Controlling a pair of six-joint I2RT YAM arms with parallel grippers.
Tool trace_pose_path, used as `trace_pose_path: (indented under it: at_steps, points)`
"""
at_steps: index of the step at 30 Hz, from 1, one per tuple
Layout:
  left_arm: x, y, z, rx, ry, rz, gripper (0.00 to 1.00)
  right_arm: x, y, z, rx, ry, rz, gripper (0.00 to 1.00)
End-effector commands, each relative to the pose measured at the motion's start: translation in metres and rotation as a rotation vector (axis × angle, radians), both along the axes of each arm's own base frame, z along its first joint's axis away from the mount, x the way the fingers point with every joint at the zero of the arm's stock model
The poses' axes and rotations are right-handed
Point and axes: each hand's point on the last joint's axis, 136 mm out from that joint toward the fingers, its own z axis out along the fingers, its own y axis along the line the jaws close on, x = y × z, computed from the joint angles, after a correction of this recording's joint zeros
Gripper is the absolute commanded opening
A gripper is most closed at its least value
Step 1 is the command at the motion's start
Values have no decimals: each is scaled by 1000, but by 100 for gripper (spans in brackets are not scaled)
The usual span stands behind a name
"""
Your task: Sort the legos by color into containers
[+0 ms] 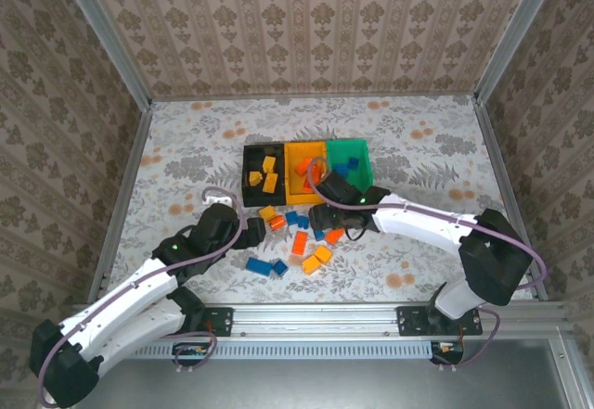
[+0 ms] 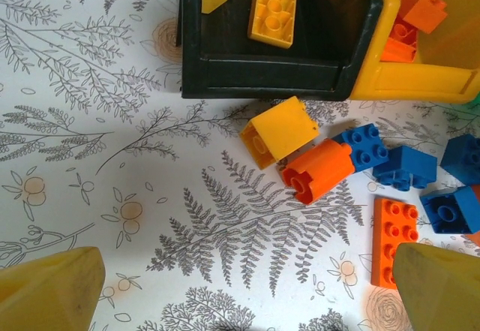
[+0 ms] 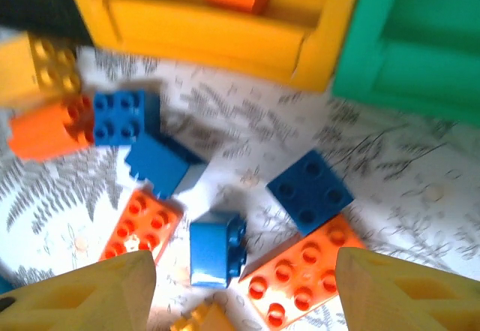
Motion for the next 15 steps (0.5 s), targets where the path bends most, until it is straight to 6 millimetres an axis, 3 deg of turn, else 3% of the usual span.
trace_pose_path:
  at_steps: [1, 7, 15]
  points:
    - [-2, 1, -5, -25, 19, 16, 100, -7, 12, -16, 9, 24, 37, 62]
    - [-3, 4, -9, -23, 31, 24, 100, -9, 23, -30, -18, 18, 75, 58]
    - [-3, 3, -10, -30, 33, 23, 100, -5, 19, -47, -93, 37, 68, 51]
